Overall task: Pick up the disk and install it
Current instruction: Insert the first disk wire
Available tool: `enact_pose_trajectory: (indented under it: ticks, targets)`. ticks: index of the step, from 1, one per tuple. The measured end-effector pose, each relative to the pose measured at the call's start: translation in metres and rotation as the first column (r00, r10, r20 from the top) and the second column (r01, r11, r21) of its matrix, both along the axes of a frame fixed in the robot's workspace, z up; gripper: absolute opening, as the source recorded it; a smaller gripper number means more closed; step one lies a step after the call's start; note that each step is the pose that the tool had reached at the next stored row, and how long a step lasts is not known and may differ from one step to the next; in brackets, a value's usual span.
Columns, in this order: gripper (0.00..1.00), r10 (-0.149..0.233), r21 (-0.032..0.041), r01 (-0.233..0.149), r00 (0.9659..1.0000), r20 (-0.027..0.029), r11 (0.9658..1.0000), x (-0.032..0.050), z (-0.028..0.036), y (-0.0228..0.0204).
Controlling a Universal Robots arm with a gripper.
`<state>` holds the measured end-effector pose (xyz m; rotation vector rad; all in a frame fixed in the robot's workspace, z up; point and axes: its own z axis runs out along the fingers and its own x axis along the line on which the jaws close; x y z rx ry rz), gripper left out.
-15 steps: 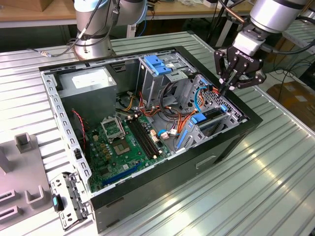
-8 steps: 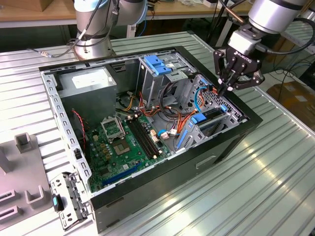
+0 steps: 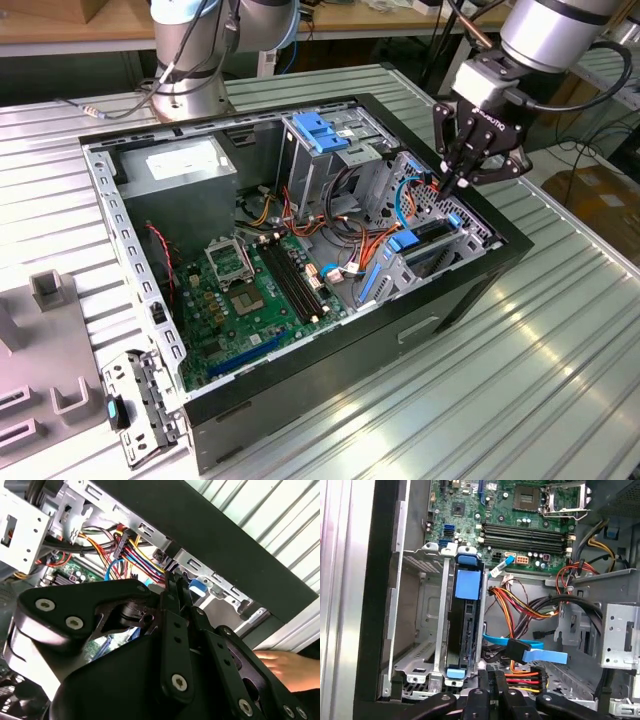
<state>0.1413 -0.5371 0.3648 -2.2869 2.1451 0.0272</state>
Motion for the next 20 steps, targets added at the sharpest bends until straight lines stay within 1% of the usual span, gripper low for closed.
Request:
enact_pose_trajectory:
  ticks: [1, 2, 5, 8, 10, 12, 13, 14, 17, 18, 19, 20]
  targets:
    - [0.16, -0.019, -0.0001, 0.019, 0.9998, 0.0000, 0.9998, 0.0000, -0.0003, 0.0000]
    - [0.16, -0.026, 0.0002, 0.026, 0.9997, -0.0001, 0.9997, -0.0004, -0.0006, -0.0001]
    - [0.16, -0.034, 0.0002, 0.034, 0.9994, -0.0001, 0.9994, -0.0031, -0.0014, -0.0002]
    - [0.16, -0.049, -0.0002, 0.049, 0.9988, -0.0001, 0.9988, -0.0036, -0.0024, -0.0001]
    - [0.16, -0.087, 0.0000, 0.087, 0.9962, -0.0001, 0.9962, -0.0039, -0.0039, -0.0002]
    - [0.16, -0.089, 0.0001, 0.089, 0.9960, -0.0001, 0.9960, -0.0047, -0.0045, -0.0026]
    - [0.16, -0.089, -0.0001, 0.089, 0.9961, 0.0000, 0.9961, -0.0064, -0.0047, -0.0063]
    - [0.16, -0.088, 0.0000, 0.088, 0.9961, 0.0000, 0.9961, -0.0087, -0.0050, -0.0083]
    - [0.16, -0.085, -0.0003, 0.085, 0.9963, -0.0033, 0.9964, -0.0133, -0.0057, -0.0107]
    - [0.16, -0.081, 0.0002, 0.081, 0.9967, -0.0033, 0.9967, -0.0142, -0.0065, -0.0121]
    - [0.16, -0.068, 0.0010, 0.068, 0.9977, -0.0033, 0.9977, -0.0161, -0.0084, -0.0143]
    - [0.16, -0.064, 0.0007, 0.064, 0.9979, -0.0034, 0.9979, -0.0173, -0.0088, -0.0154]
